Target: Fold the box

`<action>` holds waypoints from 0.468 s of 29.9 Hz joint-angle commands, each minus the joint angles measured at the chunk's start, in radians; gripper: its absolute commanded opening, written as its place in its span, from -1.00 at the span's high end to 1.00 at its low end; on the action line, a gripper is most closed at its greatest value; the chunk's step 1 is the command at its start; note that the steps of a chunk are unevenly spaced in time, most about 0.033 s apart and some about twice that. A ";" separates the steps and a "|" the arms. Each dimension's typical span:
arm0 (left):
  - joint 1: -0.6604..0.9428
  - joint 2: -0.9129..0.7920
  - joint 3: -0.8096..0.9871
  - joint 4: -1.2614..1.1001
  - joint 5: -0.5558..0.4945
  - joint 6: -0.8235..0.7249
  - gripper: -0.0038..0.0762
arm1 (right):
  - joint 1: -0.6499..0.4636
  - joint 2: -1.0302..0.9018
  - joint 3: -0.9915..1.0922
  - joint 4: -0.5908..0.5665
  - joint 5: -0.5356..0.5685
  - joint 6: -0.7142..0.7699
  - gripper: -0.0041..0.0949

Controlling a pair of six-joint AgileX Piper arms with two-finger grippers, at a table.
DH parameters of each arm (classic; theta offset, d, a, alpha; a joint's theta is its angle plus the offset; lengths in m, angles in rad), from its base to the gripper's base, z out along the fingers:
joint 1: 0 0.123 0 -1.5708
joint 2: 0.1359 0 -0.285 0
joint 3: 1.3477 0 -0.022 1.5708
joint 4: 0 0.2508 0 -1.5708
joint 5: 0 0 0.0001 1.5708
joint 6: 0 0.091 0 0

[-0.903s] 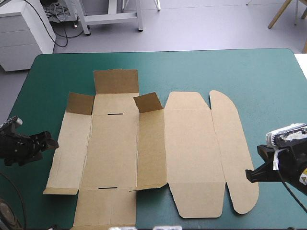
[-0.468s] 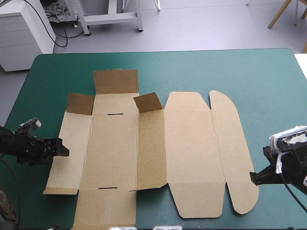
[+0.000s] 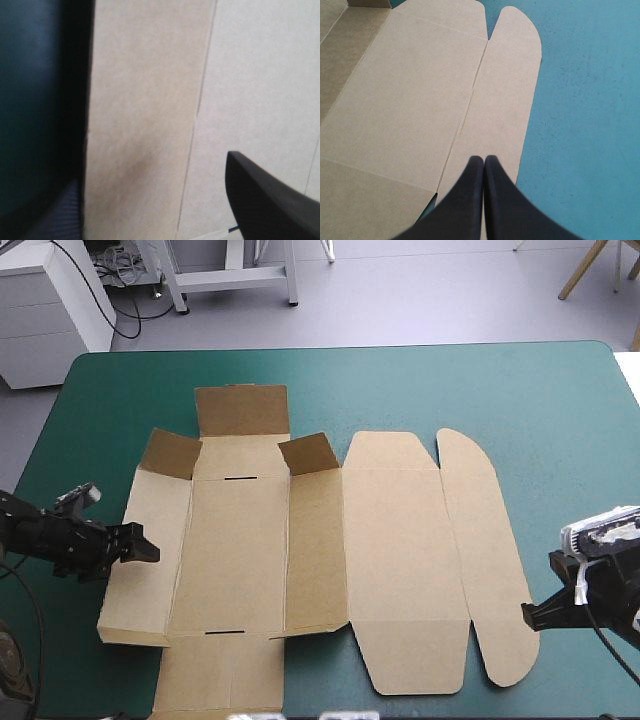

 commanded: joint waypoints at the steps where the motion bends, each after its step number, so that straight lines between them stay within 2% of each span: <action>1: -0.085 -0.029 -0.018 -0.070 0.057 0.006 -0.38 | -0.007 0.005 -0.020 -0.015 -0.060 -0.008 0.96; 5: -0.181 -0.029 -0.020 -0.074 0.057 0.002 -0.38 | -0.007 0.005 -0.020 -0.015 -0.060 -0.008 0.96; 9: -0.206 -0.029 -0.020 -0.074 0.054 0.003 -0.36 | -0.007 0.005 -0.020 -0.015 -0.060 -0.008 0.96; 14: -0.206 -0.031 -0.020 -0.074 0.052 0.003 -0.19 | -0.007 0.005 -0.020 -0.015 -0.060 -0.008 0.96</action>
